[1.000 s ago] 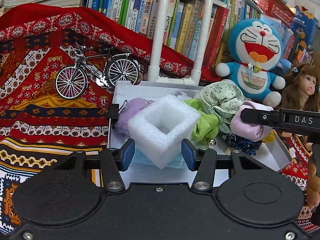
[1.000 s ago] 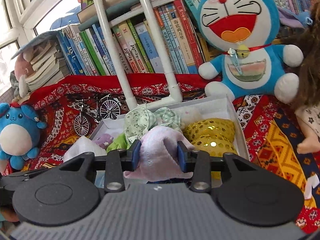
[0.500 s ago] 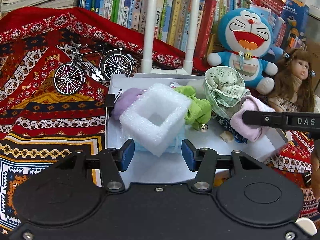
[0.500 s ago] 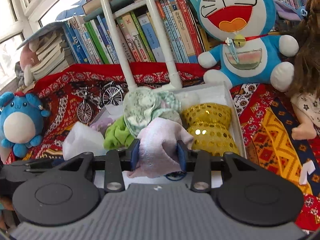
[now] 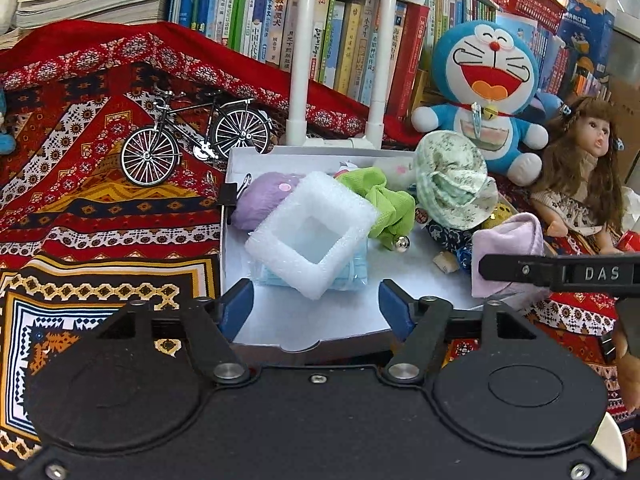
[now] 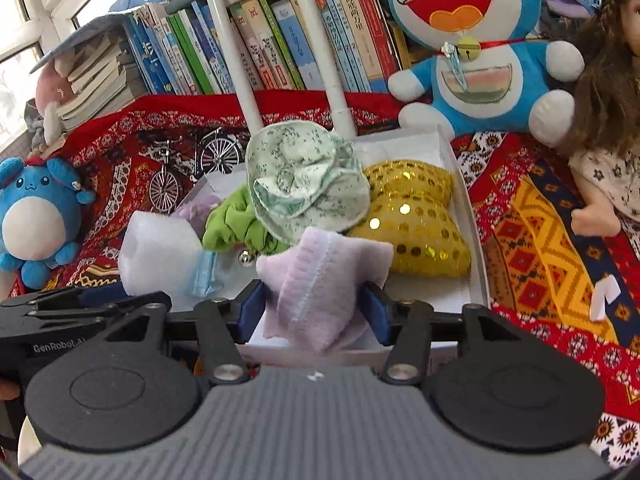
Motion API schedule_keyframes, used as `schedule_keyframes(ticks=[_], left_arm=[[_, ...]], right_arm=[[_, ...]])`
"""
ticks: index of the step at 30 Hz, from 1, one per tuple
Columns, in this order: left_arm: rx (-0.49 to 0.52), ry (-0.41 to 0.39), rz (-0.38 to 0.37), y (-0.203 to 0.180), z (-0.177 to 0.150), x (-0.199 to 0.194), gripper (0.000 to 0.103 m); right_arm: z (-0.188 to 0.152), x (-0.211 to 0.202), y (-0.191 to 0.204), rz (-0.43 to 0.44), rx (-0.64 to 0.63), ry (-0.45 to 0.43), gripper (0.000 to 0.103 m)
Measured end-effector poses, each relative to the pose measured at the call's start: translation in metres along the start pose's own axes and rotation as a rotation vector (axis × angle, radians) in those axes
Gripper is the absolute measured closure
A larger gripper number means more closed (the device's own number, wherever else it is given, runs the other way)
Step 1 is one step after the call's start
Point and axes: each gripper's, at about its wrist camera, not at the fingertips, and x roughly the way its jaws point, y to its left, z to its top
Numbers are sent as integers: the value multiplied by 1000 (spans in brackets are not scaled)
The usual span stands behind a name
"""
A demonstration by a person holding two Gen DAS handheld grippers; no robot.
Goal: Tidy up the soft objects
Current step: 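Open both grippers to release the foam cube and sock in the tray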
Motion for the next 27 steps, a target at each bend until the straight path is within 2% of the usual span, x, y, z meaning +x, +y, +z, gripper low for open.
schedule_keyframes(ticks=[4,10,23,25,27], left_arm=[[-3,-11,4,1,-1,-7,28],[-35,-43,12,5,-1,-23,19],[-27,-164,-6,5,-13,-91,11],[-18,-182,-4,2,-18,-102,11],[-12,-200,-3,0,-24,-115,10]], right_arm=[[-4,-1,0,-12,-4,12,30],[-5,-14,6,-37,-33,-21,22],[-12,-83,24,-40,-101,-220,11],[-16,-97,28,-36,-115,-258,3],[-22,-111,33,-28,-132,-301,0]])
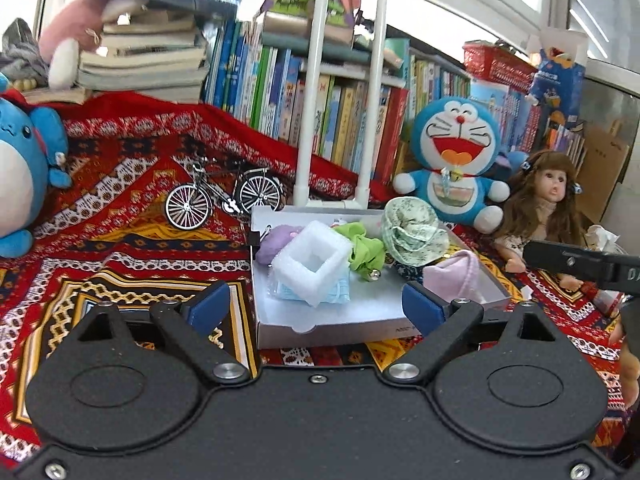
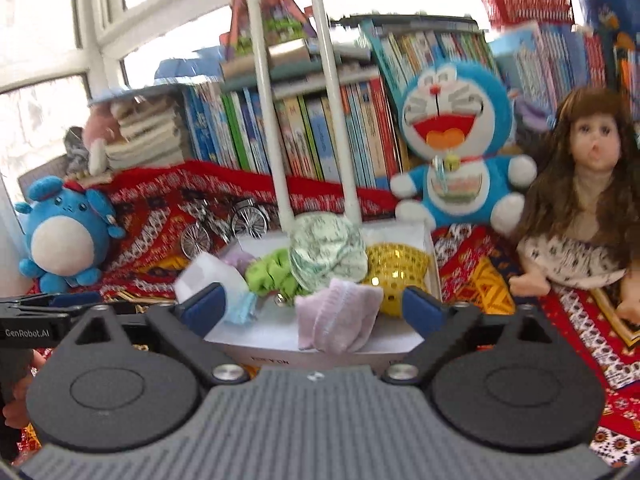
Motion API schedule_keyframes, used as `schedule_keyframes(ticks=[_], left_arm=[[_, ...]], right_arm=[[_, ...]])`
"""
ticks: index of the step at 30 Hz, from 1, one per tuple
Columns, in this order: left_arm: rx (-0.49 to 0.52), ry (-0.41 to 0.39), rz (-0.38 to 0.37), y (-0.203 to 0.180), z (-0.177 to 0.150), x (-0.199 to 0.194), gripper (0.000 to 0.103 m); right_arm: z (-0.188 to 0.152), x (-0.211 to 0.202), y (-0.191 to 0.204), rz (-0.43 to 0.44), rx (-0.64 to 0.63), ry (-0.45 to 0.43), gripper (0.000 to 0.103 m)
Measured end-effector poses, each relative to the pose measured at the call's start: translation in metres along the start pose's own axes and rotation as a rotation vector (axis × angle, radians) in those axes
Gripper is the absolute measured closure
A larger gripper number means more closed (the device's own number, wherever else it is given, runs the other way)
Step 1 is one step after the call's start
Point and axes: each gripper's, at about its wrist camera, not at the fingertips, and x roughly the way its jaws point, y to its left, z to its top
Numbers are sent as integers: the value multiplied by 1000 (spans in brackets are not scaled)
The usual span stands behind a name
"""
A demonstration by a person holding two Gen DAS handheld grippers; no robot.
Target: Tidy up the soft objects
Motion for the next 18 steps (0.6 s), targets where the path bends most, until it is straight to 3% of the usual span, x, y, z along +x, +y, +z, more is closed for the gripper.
schedule_keyframes(ticks=[10,18], left_arm=[[5,-40,-57,-16,-36,-57,7],[6,-70,-50,-30,-75,-84,7]], right_arm=[[-22,-57,24,6,-76,-127,0],[-52,-78,30,-18,-81,-165,0]])
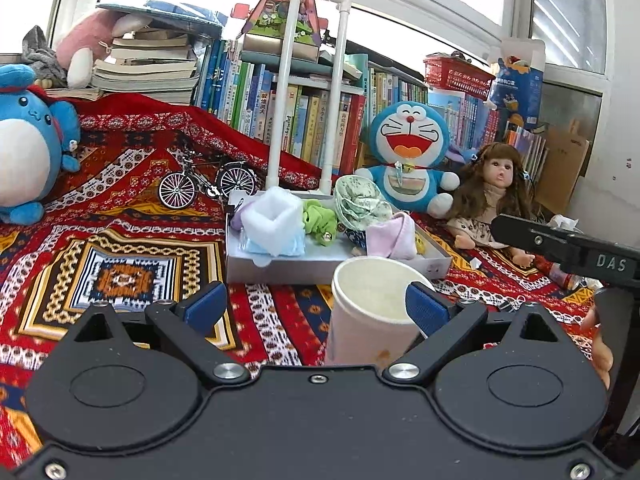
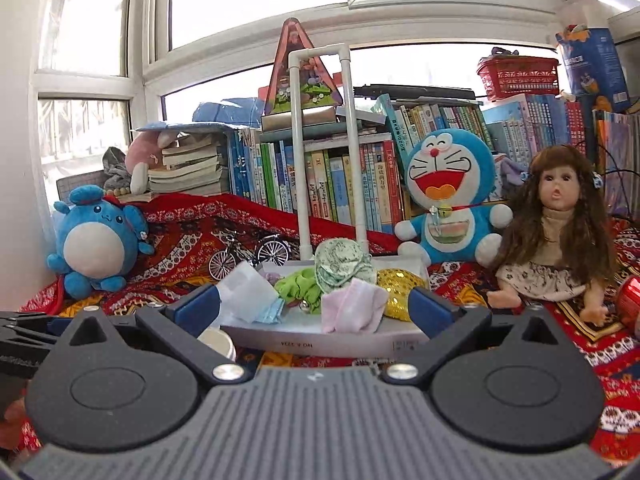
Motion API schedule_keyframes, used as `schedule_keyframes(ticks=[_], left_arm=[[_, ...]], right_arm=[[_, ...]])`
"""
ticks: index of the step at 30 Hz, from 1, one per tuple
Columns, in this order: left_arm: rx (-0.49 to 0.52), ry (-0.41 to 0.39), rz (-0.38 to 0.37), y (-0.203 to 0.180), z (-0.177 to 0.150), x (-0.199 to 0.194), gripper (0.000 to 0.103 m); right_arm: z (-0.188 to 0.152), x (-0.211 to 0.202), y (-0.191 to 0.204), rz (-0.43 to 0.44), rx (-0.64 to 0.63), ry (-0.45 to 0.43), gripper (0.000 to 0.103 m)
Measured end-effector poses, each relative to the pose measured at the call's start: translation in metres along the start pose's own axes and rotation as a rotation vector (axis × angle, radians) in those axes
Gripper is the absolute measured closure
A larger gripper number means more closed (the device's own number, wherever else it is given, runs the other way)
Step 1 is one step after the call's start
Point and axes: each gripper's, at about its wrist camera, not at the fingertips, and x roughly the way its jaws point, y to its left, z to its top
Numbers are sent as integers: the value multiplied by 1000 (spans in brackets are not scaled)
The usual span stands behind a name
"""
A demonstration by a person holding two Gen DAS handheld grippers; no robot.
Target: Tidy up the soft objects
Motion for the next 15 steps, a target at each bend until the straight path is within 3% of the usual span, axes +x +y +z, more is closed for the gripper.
schedule_keyframes(ticks=[15], left_arm=[[-23,23,81,-2,-38,-12,3]], right_arm=[[-36,-23,7,-2,3,-10,0]])
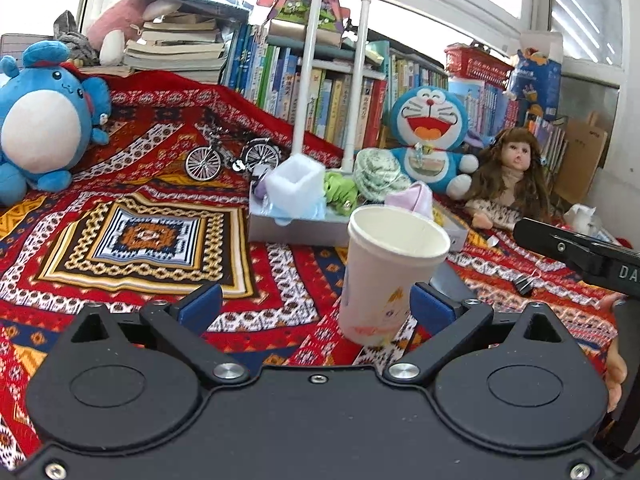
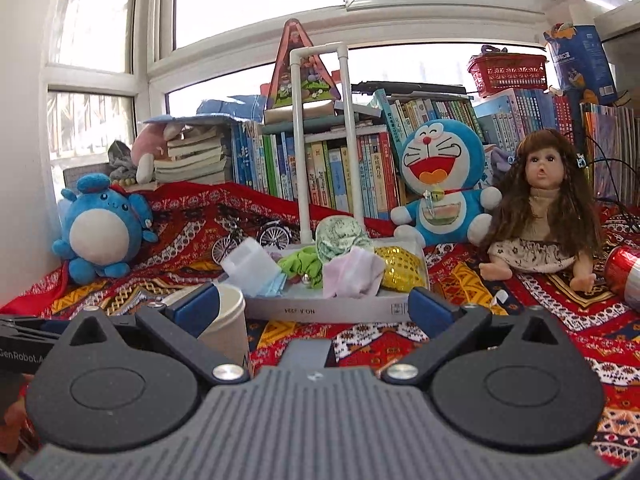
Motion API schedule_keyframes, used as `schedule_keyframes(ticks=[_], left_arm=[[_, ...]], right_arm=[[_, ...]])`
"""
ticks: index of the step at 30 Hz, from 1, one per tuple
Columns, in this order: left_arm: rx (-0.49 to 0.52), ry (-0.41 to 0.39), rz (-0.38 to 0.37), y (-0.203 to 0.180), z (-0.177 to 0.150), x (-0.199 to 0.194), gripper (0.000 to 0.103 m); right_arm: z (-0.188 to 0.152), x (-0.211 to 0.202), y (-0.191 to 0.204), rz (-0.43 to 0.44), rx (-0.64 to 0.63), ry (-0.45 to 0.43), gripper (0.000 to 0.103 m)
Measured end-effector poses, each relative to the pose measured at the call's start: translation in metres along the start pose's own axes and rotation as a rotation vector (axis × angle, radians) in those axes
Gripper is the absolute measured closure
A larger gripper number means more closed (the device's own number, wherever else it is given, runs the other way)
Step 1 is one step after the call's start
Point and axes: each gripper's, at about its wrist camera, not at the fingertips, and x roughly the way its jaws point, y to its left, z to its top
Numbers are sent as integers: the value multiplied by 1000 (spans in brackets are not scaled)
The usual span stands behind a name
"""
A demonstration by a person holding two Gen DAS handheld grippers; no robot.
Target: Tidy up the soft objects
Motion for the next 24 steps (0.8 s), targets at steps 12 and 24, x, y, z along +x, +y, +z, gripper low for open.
schedule_keyframes(ticks=[12,24], left_arm=[[-7,47,62,-3,-22,5,2],[-16,96,103,-6,-36,13,1]], right_arm=[[-32,-6,-1,-26,42,17,0],[-56,-6,2,-80,5,84,0]])
